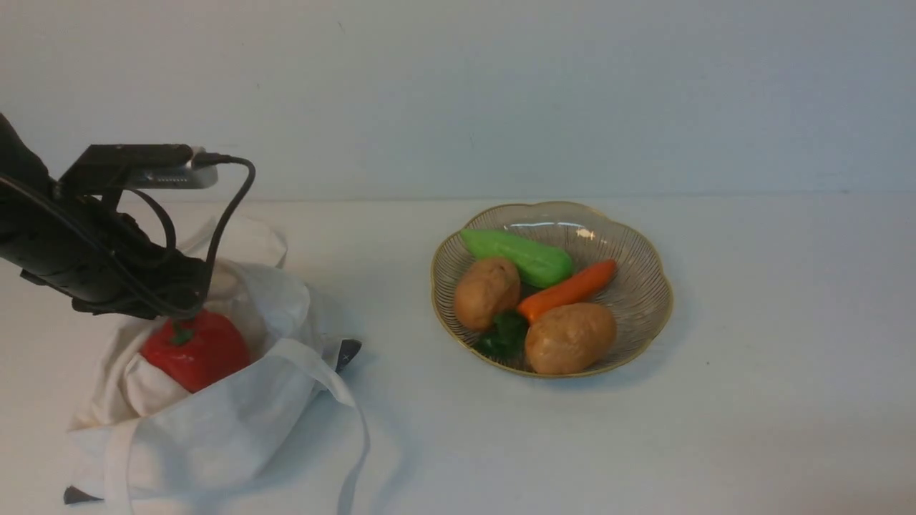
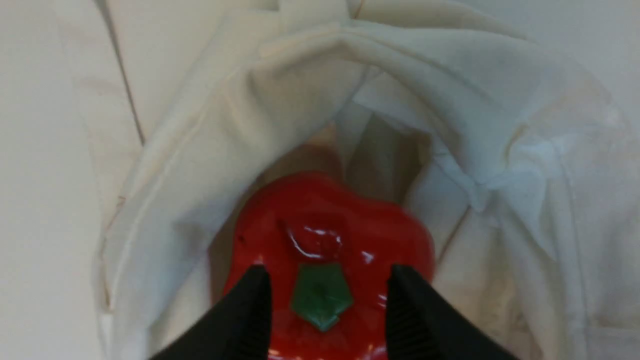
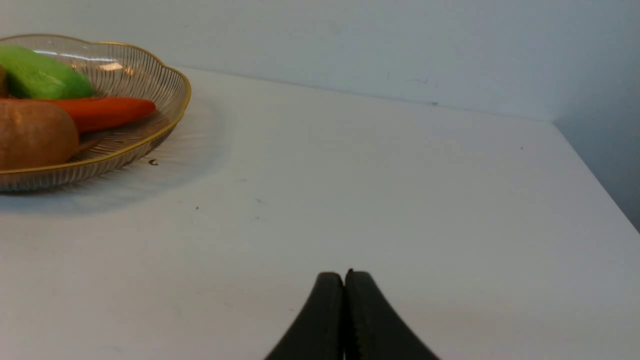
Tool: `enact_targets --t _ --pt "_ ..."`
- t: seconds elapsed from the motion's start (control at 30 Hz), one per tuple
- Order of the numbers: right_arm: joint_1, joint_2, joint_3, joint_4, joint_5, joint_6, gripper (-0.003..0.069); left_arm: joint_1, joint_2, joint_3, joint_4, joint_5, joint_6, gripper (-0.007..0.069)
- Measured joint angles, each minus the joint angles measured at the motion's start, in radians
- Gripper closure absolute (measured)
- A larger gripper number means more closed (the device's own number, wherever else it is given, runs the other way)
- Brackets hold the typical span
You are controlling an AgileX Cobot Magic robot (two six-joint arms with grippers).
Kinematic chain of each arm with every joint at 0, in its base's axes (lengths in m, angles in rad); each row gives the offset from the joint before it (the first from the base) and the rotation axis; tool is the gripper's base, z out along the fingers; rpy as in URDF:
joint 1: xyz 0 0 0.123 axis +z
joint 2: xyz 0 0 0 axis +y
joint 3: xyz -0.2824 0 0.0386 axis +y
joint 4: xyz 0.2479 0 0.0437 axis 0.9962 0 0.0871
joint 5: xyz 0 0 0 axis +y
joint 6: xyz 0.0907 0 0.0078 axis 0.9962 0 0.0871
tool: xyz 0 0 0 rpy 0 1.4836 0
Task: Take vegetables from cloth bag on white table place on plate.
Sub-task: 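Reach into the bag and grasp the red bell pepper with the left gripper, then take the red bell pepper out of the bag and place it on the plate with the left gripper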
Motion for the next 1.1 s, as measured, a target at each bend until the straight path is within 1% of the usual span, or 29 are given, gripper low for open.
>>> enact_targets --t 0.07,0.13,0.37,0.4,0.5,0.53,0.57,0.6,0.63,0.73,1.0,1.1 --pt "0.0 0.0 0.0 0.0 0.0 0.0 0.0673 0.0 0.004 0.0 0.019 0.0 0.001 0.026" --pt "0.0 0.0 0.0 0.0 0.0 0.0 0.0673 0.0 0.015 0.0 0.031 0.0 0.001 0.0248" --pt "0.0 0.0 0.0 0.0 0.0 0.0 0.0673 0.0 0.058 -0.001 0.023 0.0 0.009 0.0249" --pt "0.0 0.0 0.0 0.0 0.0 0.0 0.0673 0.0 0.061 -0.001 0.02 0.0 0.017 0.0263" --pt "0.0 0.0 0.0 0.0 0.0 0.0 0.0673 0.0 0.061 -0.001 0.02 0.0 0.025 0.0351" --pt "0.0 0.0 0.0 0.0 0.0 0.0 0.0673 0.0 0.061 -0.001 0.019 0.0 0.028 0.0399" --pt "0.0 0.0 0.0 0.0 0.0 0.0 0.0673 0.0 0.061 -0.001 0.019 0.0 0.028 0.042" --pt "0.0 0.0 0.0 0.0 0.0 0.0 0.0673 0.0 0.061 -0.001 0.019 0.0 0.028 0.0514" --pt "0.0 0.0 0.0 0.0 0.0 0.0 0.0673 0.0 0.061 -0.001 0.018 0.002 0.028 0.0575" --pt "0.0 0.0 0.0 0.0 0.0 0.0 0.0673 0.0 0.06 -0.002 0.013 0.014 0.028 0.0608" --pt "0.0 0.0 0.0 0.0 0.0 0.0 0.0673 -0.01 -0.006 -0.01 -0.014 0.051 0.029 0.0609" --pt "0.0 0.0 0.0 0.001 0.0 0.0 0.0673 -0.033 -0.065 -0.012 -0.019 0.056 0.029 0.0609"
